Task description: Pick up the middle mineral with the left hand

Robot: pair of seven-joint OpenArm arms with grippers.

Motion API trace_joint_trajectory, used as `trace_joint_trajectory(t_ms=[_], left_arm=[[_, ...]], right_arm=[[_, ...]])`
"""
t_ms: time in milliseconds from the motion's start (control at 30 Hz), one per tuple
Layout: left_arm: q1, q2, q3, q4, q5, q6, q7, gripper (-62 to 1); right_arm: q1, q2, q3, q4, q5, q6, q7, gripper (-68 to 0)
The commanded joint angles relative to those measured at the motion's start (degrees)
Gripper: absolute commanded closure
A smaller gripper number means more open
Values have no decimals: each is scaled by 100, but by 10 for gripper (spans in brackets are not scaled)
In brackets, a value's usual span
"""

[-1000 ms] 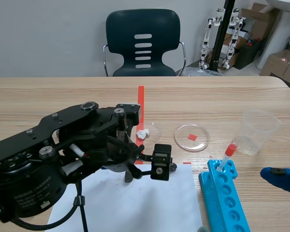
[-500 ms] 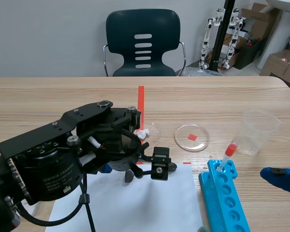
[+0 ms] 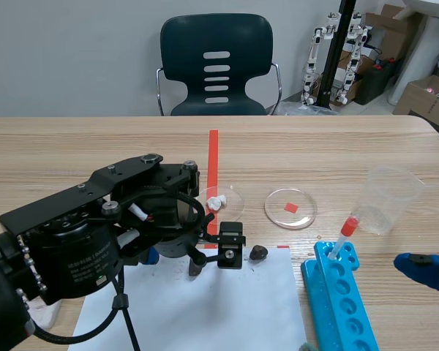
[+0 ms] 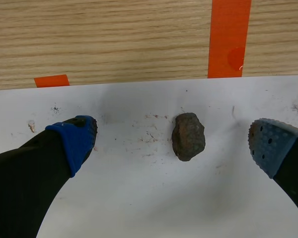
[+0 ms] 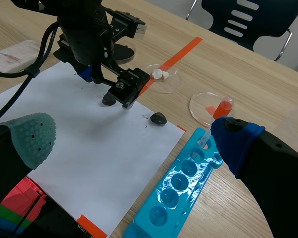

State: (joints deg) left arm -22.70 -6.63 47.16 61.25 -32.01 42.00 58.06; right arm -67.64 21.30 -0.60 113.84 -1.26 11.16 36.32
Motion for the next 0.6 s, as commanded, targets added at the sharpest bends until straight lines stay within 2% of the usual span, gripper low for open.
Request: trace_joint_trajectory(t_ms=[0,567], left_arm=[[-63,105,-4,83,2,46,-4,-623],[-81,267,46,-295,157,46,140,-623]], right_arm=[[4,0,22,79,39,-22,85,-679],[4,0,22,79,39,-22,85,-679]])
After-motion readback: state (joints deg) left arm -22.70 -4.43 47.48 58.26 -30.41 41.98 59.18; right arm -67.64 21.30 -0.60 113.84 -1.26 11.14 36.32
